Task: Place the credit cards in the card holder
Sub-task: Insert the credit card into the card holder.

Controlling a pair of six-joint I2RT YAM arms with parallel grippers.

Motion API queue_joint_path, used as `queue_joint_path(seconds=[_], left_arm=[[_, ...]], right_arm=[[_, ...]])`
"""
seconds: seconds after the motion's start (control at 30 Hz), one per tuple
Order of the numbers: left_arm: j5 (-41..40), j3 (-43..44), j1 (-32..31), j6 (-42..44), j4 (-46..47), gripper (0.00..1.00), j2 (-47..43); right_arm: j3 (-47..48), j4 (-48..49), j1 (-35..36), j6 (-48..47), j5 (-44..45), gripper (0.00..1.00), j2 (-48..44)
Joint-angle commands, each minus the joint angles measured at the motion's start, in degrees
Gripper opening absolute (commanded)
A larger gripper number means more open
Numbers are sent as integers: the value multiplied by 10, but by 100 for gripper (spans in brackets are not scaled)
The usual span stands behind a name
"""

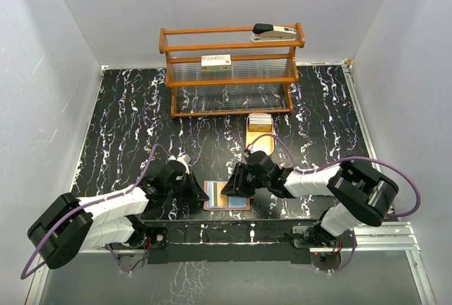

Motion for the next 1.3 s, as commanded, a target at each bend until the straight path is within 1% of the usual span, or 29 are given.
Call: queue_joint_path(seconds=[0.0,0.33,0.43,0.6,0.7,0.8,1.0,1.03,1.13,1.27], left_arm=[[7,-8,-4,6,-19,0,10],[4,-10,-4,3,-21,0,3],[3,-10,-4,3,-24,0,2],[-6,-8,-4,4,-40,0,-3],[-7,-9,-4,4,-41,0,-6],[-7,-8,-4,5,-42,0,-8],[-6,-7,-4,10,-48,0,-17],[-6,-9,-4,11,-47,0,-19],[-4,-11,-4,12,-46,0,-23],[-2,-7,-4,17,-49,0,-26]], right_arm=[[28,38,6,-10,-3,30,7],[34,49,7,-27,-15,27,10],[37,34,7,-30,-13,28,5],[65,-77,7,-66,25,33,-28],[89,-148,6,-106,59,36,-56],[120,-211,6,-149,96,39,-78],[203,-302,-6,-283,183,43,-97],[220,-315,-10,-308,201,43,-94],[268,-334,-30,-407,211,45,-72],[345,-386,-73,-535,224,47,-10]])
